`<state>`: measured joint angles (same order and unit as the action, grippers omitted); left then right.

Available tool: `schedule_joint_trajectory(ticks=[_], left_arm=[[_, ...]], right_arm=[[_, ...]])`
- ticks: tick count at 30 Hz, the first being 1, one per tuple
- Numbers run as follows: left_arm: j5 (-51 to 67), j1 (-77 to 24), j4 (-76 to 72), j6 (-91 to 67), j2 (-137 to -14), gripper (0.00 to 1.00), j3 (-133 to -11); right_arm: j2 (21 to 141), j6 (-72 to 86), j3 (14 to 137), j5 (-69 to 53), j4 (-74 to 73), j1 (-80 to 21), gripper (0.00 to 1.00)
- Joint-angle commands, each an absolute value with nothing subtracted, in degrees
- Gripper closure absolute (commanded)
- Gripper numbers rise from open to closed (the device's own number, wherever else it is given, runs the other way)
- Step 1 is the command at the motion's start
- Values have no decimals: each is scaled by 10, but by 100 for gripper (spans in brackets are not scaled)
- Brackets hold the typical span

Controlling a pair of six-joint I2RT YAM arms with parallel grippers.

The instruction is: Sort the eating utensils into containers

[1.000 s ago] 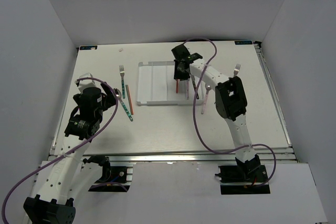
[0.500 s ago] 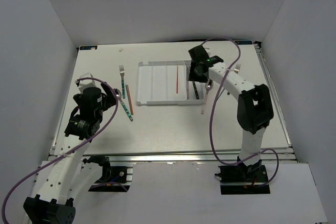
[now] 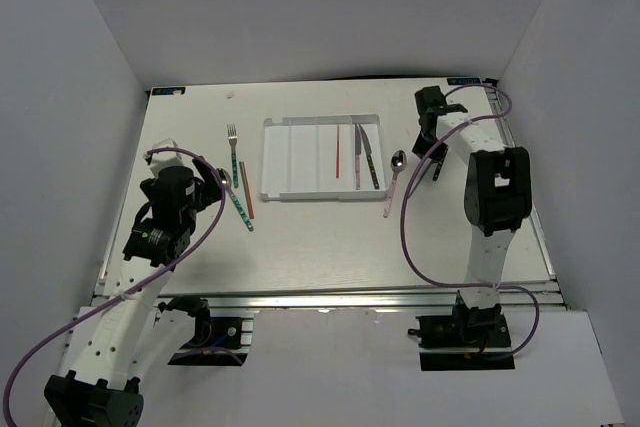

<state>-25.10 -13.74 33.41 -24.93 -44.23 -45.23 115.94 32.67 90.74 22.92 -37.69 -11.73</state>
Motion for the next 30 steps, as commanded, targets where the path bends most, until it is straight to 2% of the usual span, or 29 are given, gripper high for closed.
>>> schedule_joint_trajectory(ticks=[1, 6, 19, 22, 24, 25, 26, 27, 30], left_arm=[[-254, -141, 335, -251, -443, 2, -452], [-258, -142, 337, -251, -446, 2, -452], [-258, -143, 337, -251, -446, 2, -452], [-258, -143, 337, -251, -448, 2, -453], [-258, -143, 337, -251, -449, 2, -453], [-258, -143, 338, -251, -449, 2, -453], [-258, -143, 338, -251, -447, 2, -452], [-258, -143, 337, -251, -447, 2, -452], [-258, -144, 337, -251, -448, 2, -453]], right_arm=[[1192, 321, 965, 228, -379, -98, 60], [1251, 313, 1036, 230, -414, -77, 61], [1296, 306, 1033, 197, -403, -59, 66], [1295, 310, 1011, 191, -397, -57, 72], [1291, 311, 994, 183, -389, -58, 79], [1289, 314, 989, 183, -388, -58, 84], [1284, 316, 984, 180, -385, -58, 94], [1280, 318, 971, 177, -381, -58, 100], [1255, 321, 956, 147, -373, -58, 100]])
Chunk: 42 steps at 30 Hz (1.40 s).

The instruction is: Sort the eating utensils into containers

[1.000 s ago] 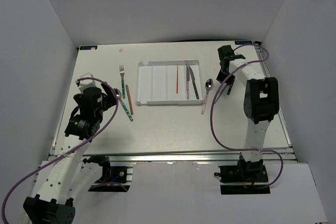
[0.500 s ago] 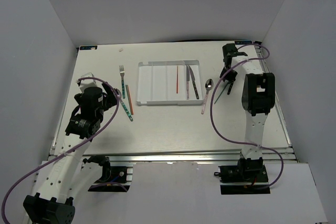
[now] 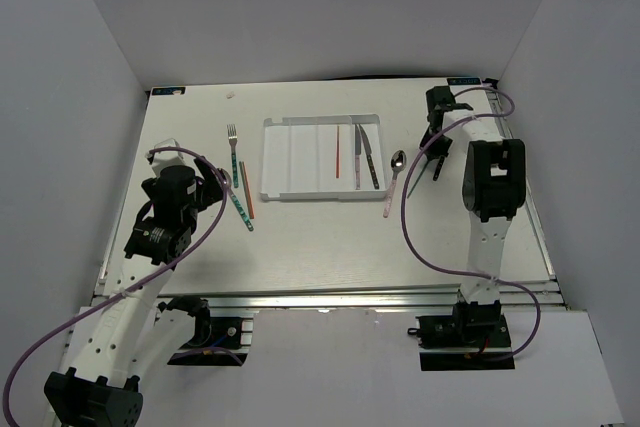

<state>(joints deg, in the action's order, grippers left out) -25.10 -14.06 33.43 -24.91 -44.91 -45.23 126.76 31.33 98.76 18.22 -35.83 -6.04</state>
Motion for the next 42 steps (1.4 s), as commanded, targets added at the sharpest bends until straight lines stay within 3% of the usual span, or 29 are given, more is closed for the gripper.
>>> schedule_joint_trajectory(ticks=[1, 12, 24, 35, 38, 39, 41, 42], left_arm=[[-258, -144, 337, -251, -448, 2, -453], [-260, -144, 337, -251, -454, 2, -453], [-266, -144, 341, -253, -455, 2, -454], [-264, -144, 340, -253, -458, 2, -454], [-264, -144, 341, -252, -458, 2, -454], [-263, -144, 341, -252, -457, 2, -454], [-263, -144, 341, -252, -457, 2, -454], [-262, -144, 341, -252, -457, 2, -455]], right_arm=[[1246, 321, 953, 138, -368, -59, 100], [1124, 280, 986, 92, -332, -121, 100], [1271, 278, 1240, 62, -375, -250, 100], [1321, 292, 1223, 35, -320, -281, 98], [1331, 293, 1230, 33, -320, -280, 80], [1332, 292, 1230, 33, -320, -280, 80], [1332, 290, 1236, 27, -324, -280, 11], [1327, 290, 1237, 26, -327, -280, 11]])
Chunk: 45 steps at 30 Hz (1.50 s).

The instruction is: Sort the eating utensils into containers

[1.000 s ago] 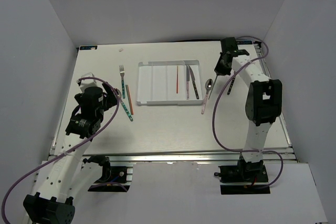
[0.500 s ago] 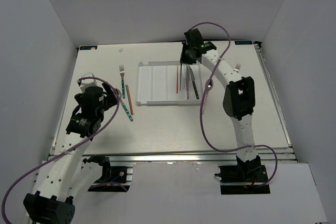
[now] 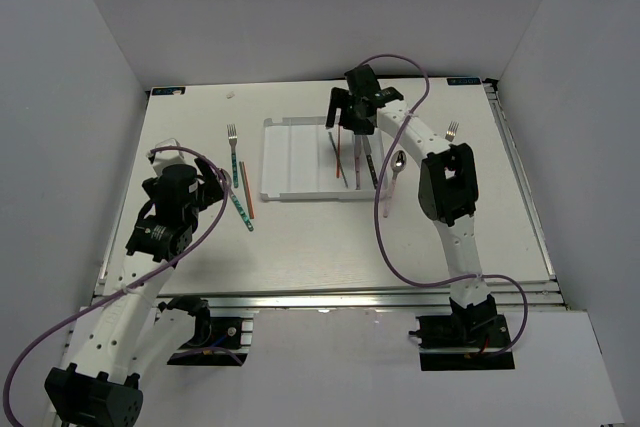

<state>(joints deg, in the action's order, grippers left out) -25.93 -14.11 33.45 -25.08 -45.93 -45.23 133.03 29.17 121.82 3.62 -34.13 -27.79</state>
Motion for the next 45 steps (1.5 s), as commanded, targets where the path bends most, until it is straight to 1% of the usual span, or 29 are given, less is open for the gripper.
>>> schedule_joint_trajectory(ticks=[1, 5, 8, 9, 11, 12, 13, 15, 16, 18, 19, 20, 21, 22, 25, 26, 28, 32, 35, 36, 45], left_arm=[[-264, -144, 343, -252, -458, 2, -456], [-260, -144, 343, -250, -476, 2, -468], [-253, -144, 364, -272, -515, 2, -500], [-238, -144, 365, -279, -545, 3, -508], [-206, -144, 353, -299, -577, 5, -518], [-199, -144, 345, -305, -611, 6, -521], [-191, -144, 341, -314, -628, 6, -523], [-167, -144, 331, -319, -663, 6, -528], [-159, -145, 319, -321, -701, 10, -531], [-144, -145, 319, -324, -741, 12, -547], [-141, -145, 317, -327, -775, 14, -552], [-136, -145, 314, -328, -789, 19, -558], [-128, -145, 307, -329, -802, 22, -569], [-126, -147, 303, -332, -825, 24, -573], [-119, -148, 287, -332, -855, 31, -588], [-120, -147, 288, -331, -881, 37, -593], [-127, -147, 294, -330, -905, 44, -609], [-135, -147, 287, -330, -954, 48, -628], [-141, -148, 288, -333, -978, 54, -649], [-141, -147, 289, -332, -994, 59, -654], [-156, -145, 288, -335, -1036, 60, -686]], right_arm=[[1324, 288, 1237, 25, -330, -281, 11], [1285, 273, 1231, 37, -346, -281, 11], [1214, 260, 1206, 76, -354, -282, 11], [1162, 248, 1169, 93, -351, -286, 11], [1104, 232, 1116, 125, -336, -287, 11], [1046, 225, 1050, 123, -310, -286, 10], [1018, 227, 1012, 117, -294, -284, 11], [944, 215, 938, 37, -259, -277, 11], [927, 207, 883, 18, -238, -276, 11], [877, 206, 839, 5, -231, -276, 11], [863, 211, 797, -10, -222, -276, 11], [847, 214, 775, -19, -212, -276, 11], [820, 216, 753, -31, -203, -277, 11], [809, 221, 716, -40, -187, -277, 11], [777, 228, 671, -75, -167, -277, 11], [773, 231, 651, -84, -163, -277, 11], [766, 231, 636, -90, -163, -277, 11], [760, 229, 604, -107, -163, -277, 11], [757, 226, 587, -114, -162, -277, 11], [755, 225, 583, -114, -163, -276, 12], [741, 219, 556, -134, -161, -277, 15]])
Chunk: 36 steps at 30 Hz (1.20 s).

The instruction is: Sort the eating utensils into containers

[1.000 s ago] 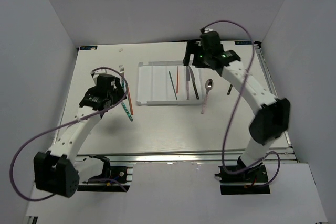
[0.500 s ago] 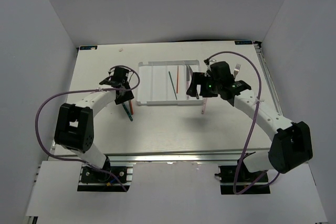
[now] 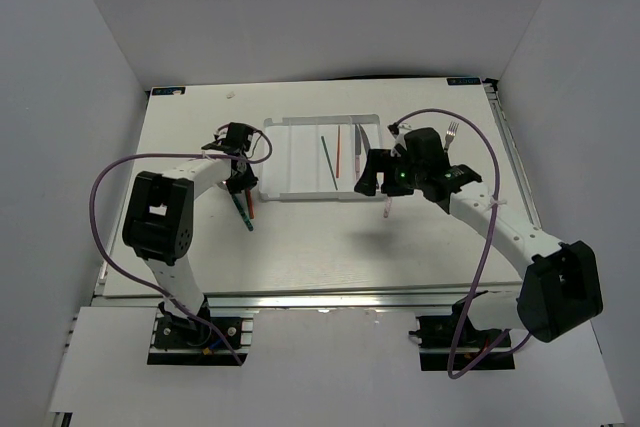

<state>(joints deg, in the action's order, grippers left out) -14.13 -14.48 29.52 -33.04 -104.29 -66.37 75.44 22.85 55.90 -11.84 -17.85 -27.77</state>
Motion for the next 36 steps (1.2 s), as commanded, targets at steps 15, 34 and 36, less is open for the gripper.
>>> schedule_joint_trajectory(ticks=[15, 34, 36], left_arm=[[-147, -128, 265, -335, -1045, 64, -665], [-134, -127, 244, -340, -1075, 67, -644], [-135, -127, 246, -343, -1076, 70, -643]], right_arm=[[766, 218, 548, -160, -149, -277, 18], [780, 215, 550, -164, -149, -285, 19], [780, 214, 549, -165, -149, -286, 19]])
